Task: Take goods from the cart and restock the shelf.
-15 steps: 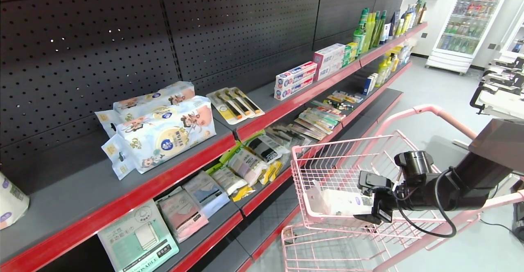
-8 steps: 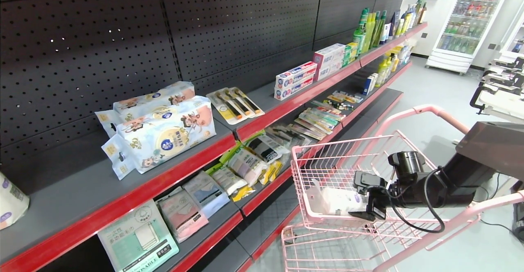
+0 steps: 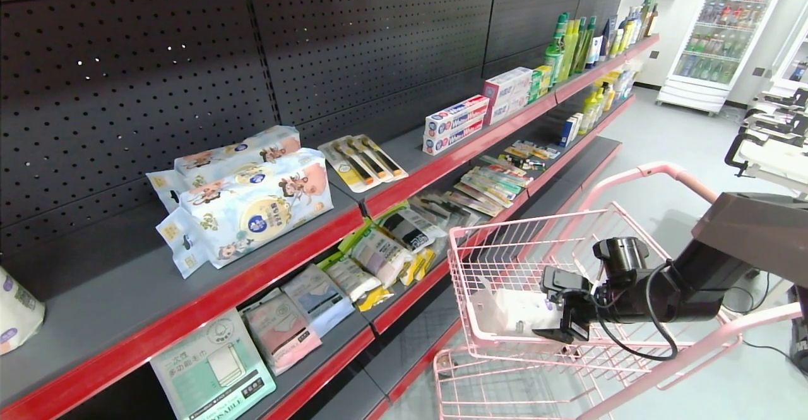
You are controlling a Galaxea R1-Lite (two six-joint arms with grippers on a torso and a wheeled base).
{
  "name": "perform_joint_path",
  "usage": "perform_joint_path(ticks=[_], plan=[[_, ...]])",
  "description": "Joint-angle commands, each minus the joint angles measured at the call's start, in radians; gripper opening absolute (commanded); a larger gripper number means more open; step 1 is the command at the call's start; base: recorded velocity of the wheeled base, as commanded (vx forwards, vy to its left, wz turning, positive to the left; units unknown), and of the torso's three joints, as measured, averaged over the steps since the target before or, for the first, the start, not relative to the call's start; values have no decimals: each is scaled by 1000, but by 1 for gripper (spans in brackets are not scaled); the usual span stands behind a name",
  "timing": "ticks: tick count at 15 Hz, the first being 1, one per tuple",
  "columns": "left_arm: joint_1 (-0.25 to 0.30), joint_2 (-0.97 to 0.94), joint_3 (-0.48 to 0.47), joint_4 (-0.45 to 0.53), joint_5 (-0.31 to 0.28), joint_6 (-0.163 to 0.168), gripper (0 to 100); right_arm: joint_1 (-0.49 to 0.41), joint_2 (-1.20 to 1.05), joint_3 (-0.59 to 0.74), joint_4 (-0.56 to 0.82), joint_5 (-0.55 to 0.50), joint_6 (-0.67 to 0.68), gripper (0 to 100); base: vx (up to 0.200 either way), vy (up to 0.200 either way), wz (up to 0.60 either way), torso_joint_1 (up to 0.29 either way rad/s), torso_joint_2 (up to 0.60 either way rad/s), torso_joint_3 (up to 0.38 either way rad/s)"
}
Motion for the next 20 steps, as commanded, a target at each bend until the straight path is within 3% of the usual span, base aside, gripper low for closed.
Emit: perform_joint_path(ticks=[1, 14, 20], plan=[[0, 1, 0, 0, 1, 0, 100, 4, 23, 4, 4, 0, -1, 100, 0, 0, 0, 0, 0, 0], [0, 1, 0, 0, 1, 0, 100, 29, 44, 10, 4, 14, -18, 100, 0, 0, 0, 0, 0, 0], [0, 1, 0, 0, 1, 0, 100, 42, 50, 6, 4, -39, -35, 100, 0, 0, 0, 0, 0, 0]])
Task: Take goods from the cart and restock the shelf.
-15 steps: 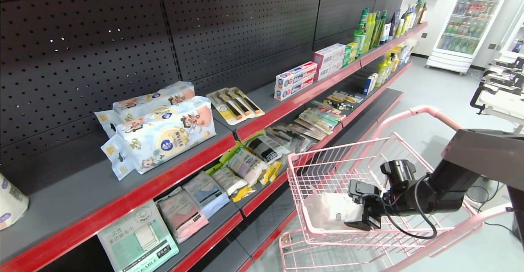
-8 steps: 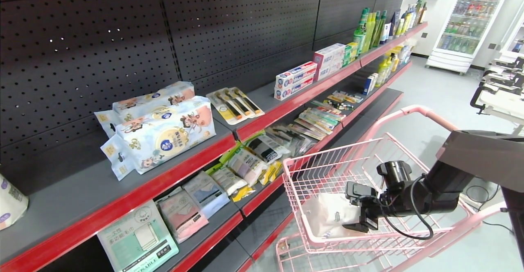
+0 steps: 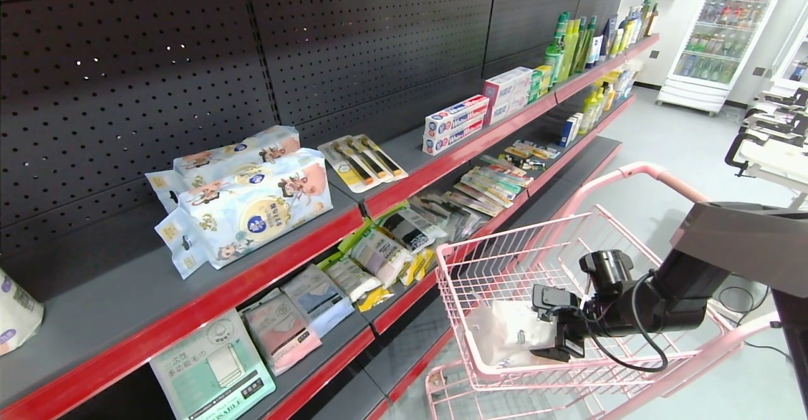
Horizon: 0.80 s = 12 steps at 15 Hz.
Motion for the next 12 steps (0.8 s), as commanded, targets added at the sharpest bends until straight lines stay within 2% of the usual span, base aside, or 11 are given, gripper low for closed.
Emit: perform_joint_path(ticks=[1, 12], plan=[[0, 1, 0, 0, 1, 0, 100, 3, 1, -3, -1, -9, -4, 100, 0, 0, 0, 0, 0, 0], [0, 1, 0, 0, 1, 0, 100, 35, 2, -2, -1, -47, -63, 100, 0, 0, 0, 0, 0, 0]])
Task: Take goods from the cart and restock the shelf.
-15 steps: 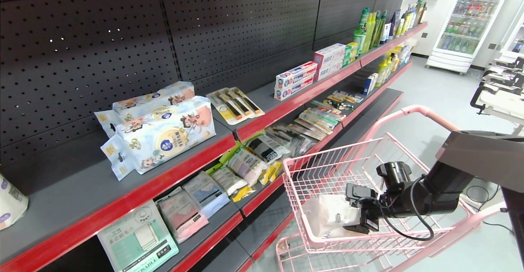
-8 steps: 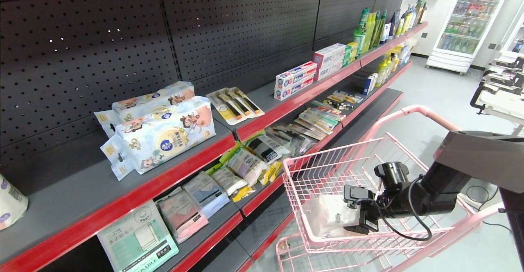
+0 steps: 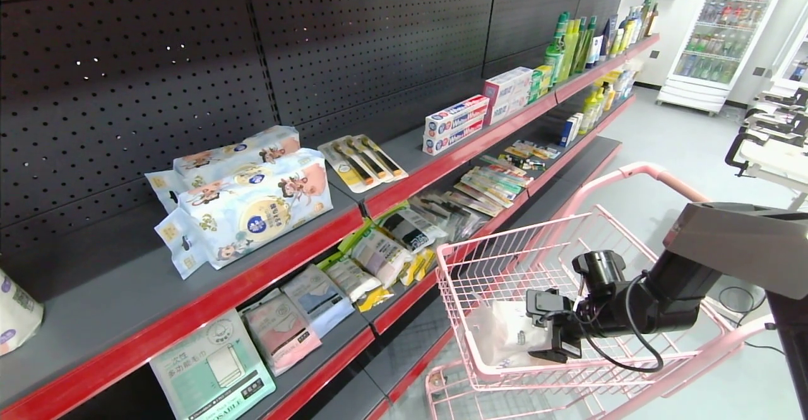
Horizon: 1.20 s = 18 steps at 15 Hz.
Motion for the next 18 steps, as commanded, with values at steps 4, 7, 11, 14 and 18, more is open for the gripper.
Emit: perform_joint_path(ticks=[4, 7, 11, 14, 18], plan=[[0, 1, 0, 0, 1, 0, 100, 18, 4, -6, 0, -16, -28, 100, 0, 0, 0, 0, 0, 0], [0, 1, 0, 0, 1, 0, 100, 20, 5, -8, 0, -23, -34, 0, 0, 0, 0, 0, 0, 0], [0, 1, 0, 0, 1, 0, 100, 17, 5, -6, 0, -20, -40, 0, 0, 0, 0, 0, 0, 0], [0, 1, 0, 0, 1, 0, 100, -5, -7, 25, -2, -14, -34, 0, 0, 0, 0, 0, 0, 0], [0, 1, 0, 0, 1, 0, 100, -98, -130, 40, -2, -16, 4, 0, 0, 0, 0, 0, 0, 0]])
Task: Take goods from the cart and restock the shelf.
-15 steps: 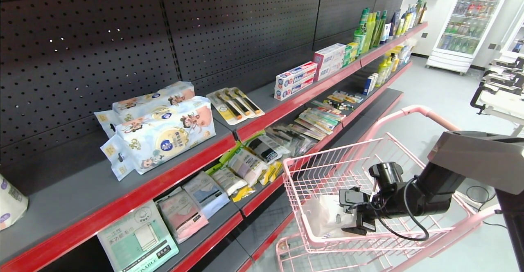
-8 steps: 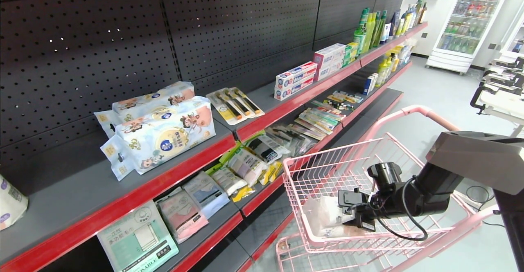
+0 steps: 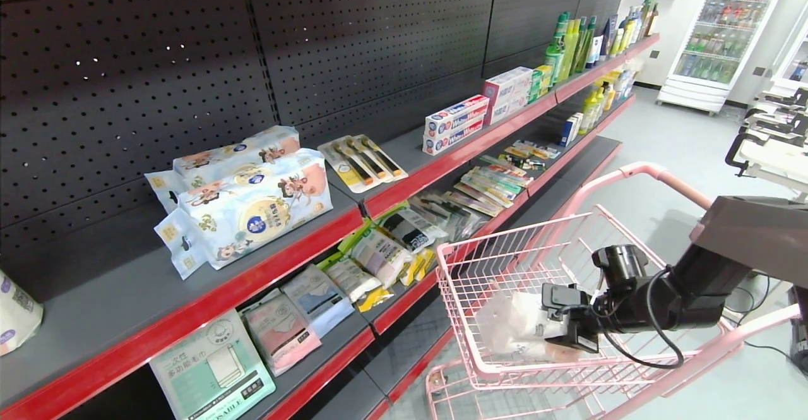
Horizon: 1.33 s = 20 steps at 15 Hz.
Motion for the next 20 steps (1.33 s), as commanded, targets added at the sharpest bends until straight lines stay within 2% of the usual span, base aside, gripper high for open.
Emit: perform_joint_path(ticks=[1, 5, 7, 10, 12, 13, 14, 18, 20], plan=[[0, 1, 0, 0, 0, 0, 100, -55, -95, 4, -2, 0, 40, 0, 0, 0, 0, 0, 0, 0], [0, 1, 0, 0, 0, 0, 100, -117, -194, 0, -2, -20, 169, 0, 0, 0, 0, 0, 0, 0], [0, 1, 0, 0, 0, 0, 100, -158, -302, 9, -2, -80, 335, 0, 0, 0, 0, 0, 0, 0], [0, 1, 0, 0, 0, 0, 100, -138, -460, 12, -2, -227, 634, 0, 0, 0, 0, 0, 0, 0], [0, 1, 0, 0, 0, 0, 100, -112, -549, 29, -2, -294, 734, 0, 0, 0, 0, 0, 0, 0], [0, 1, 0, 0, 0, 0, 100, -75, -654, 66, -2, -380, 826, 0, 0, 0, 0, 0, 0, 0], [0, 1, 0, 0, 0, 0, 100, -49, -726, 98, 0, -416, 873, 0, 0, 0, 0, 0, 0, 0], [0, 1, 0, 0, 0, 0, 100, -29, -1010, 224, 35, -486, 910, 0, 0, 0, 0, 0, 0, 0], [0, 1, 0, 0, 0, 0, 100, -29, -1131, 244, 101, -509, 913, 0, 0, 0, 0, 0, 0, 0]])
